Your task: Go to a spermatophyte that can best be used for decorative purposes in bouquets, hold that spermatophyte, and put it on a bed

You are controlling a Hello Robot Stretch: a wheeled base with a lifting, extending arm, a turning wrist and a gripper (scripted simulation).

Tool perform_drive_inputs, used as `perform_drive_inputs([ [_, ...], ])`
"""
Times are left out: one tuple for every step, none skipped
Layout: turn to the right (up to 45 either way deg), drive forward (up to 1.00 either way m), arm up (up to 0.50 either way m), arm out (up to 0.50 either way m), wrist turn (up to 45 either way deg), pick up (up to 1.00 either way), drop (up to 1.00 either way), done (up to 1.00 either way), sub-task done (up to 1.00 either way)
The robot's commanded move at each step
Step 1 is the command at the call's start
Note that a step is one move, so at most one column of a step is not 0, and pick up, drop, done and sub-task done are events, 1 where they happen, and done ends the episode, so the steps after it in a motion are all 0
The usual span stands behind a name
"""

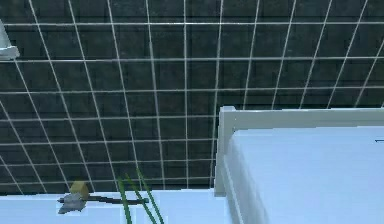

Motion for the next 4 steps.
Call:
perform_drive_inputs([
  [18.0,0.0,0.0,0.0,0.0,0.0,0.0,0.0,0.0],
  [0.0,0.0,0.0,0.48,0.0,0.0,0.0,0.0,0.0],
  [0.0,0.0,0.0,0.0,39.0,0.0,0.0,0.0,0.0],
  [0.0,0.0,-0.14,0.0,0.0,0.0,0.0,0.0,0.0],
])
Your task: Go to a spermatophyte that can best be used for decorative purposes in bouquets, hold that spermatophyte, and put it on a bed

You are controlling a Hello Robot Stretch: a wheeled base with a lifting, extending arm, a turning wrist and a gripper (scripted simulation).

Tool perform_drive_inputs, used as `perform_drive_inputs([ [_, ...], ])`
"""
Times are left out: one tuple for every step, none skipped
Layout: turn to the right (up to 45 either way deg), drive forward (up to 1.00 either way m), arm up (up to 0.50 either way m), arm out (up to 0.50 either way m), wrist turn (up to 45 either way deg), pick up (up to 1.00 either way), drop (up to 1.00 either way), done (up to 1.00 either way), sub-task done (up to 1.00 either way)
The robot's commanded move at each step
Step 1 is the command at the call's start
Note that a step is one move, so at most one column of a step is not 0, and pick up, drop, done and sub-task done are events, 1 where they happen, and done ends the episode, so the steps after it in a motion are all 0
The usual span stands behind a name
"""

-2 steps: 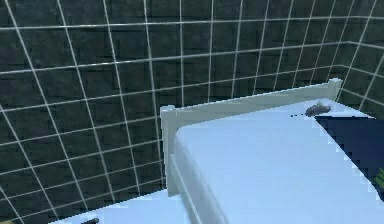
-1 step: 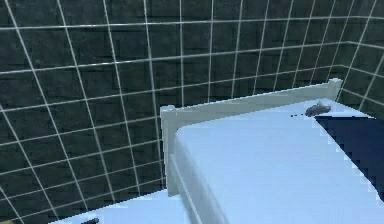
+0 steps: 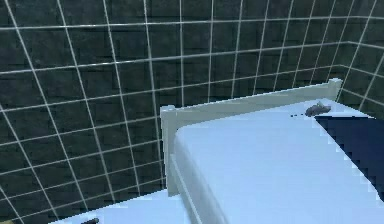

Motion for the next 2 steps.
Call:
perform_drive_inputs([
  [0.0,0.0,-0.32,0.0,0.0,0.0,0.0,0.0,0.0],
  [0.0,0.0,0.0,0.0,0.0,0.0,1.0,0.0,0.0],
])
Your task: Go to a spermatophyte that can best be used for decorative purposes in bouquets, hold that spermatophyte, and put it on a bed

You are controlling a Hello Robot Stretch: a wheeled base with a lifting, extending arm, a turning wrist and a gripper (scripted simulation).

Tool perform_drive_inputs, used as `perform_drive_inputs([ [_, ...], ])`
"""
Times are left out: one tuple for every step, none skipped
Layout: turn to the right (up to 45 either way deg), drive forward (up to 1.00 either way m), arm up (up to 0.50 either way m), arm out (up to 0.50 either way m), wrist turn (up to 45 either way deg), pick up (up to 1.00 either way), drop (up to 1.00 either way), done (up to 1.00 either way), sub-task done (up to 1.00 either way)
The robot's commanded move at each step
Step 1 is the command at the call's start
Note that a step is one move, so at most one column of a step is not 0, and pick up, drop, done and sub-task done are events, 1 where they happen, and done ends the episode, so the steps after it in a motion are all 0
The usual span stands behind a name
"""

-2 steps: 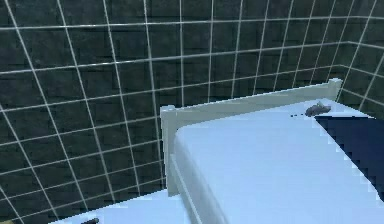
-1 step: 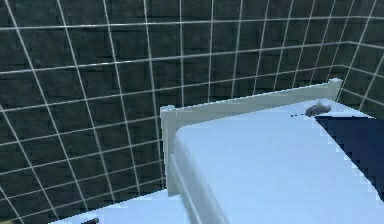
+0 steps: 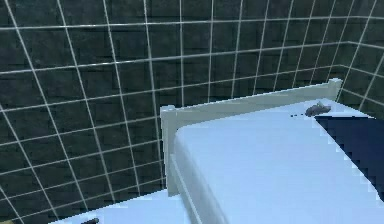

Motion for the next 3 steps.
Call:
perform_drive_inputs([
  [0.0,0.0,0.1,0.0,0.0,0.0,0.0,0.0,0.0],
  [0.0,0.0,0.0,-0.08,0.0,0.0,0.0,0.0,0.0],
  [0.0,0.0,0.0,0.0,0.0,0.0,0.0,1.0,0.0],
])
